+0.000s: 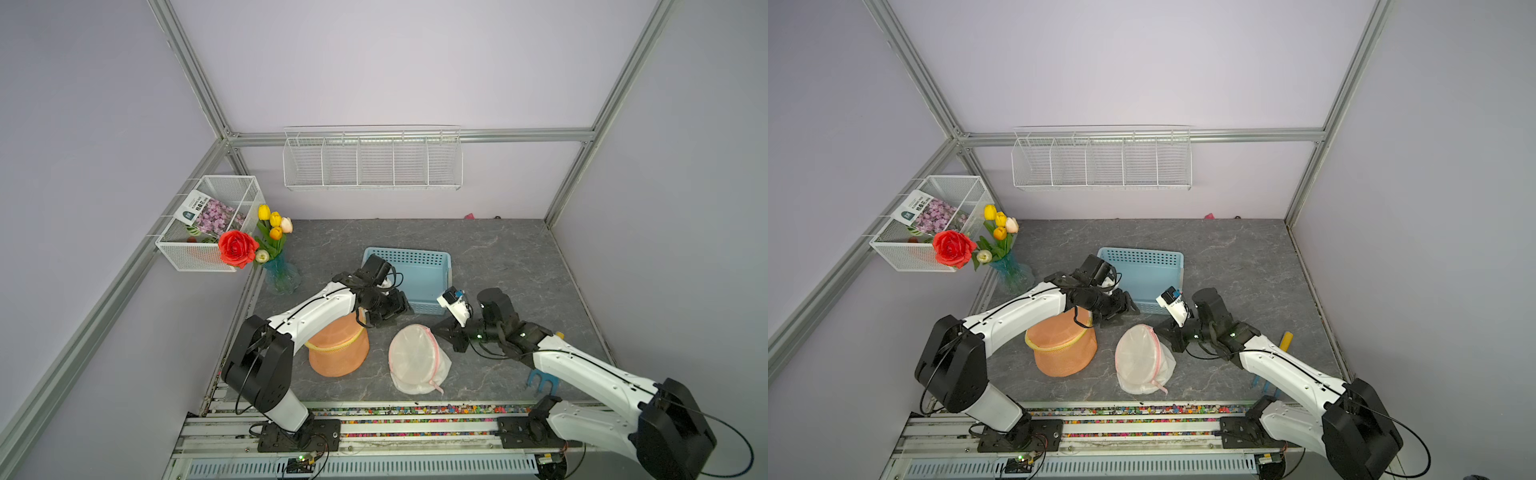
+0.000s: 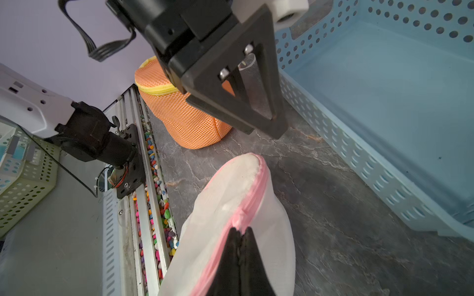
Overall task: Turn the laundry bag inside out
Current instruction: Zip the zipper on the laundry bag.
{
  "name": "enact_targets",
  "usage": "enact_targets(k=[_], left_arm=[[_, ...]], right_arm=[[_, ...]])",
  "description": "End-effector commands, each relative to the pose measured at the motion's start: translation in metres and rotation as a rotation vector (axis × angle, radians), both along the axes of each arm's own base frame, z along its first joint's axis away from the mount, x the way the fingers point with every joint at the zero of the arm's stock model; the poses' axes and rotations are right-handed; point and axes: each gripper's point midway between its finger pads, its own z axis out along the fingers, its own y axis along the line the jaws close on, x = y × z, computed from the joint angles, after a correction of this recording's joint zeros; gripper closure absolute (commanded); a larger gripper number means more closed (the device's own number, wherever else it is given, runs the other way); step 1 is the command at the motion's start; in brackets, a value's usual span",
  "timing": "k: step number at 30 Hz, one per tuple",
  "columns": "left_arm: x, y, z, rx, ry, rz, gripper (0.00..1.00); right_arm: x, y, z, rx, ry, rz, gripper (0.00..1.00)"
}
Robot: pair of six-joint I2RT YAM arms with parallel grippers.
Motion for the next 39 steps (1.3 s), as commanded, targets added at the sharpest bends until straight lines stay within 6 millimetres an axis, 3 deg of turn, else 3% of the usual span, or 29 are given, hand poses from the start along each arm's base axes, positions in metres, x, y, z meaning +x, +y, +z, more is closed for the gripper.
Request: enact_targets(k=[1,7,15,31,39], left_arm=[[-0.017,-0.003,0.01,-0.065,0.137,0.078,0.35],[-0.028,0.002,0.029,-0.092,0.196,0.156,0.34],[-0.049,0.014,0.027,-0.092,0.232,0.227,0.35],[-0.052,0.013,0.024,-0.124,0.227,0.273,0.32],[-0.059,0.006,0.015,-0.147,0.258,0.246,0.45]], right_arm=[[0.0,0.003,0.004,-0.035,-0.035,0.012,1.0],[-0.004,0.01,0.006,-0.102,-0.077,0.035,1.0],[-0.007,0.017,0.01,-0.172,-0.166,0.044,1.0],[-0.024,0.048,0.017,-0.339,-0.307,0.164,1.0],[-0.02,0.057,0.028,-0.356,-0.384,0.144,1.0]])
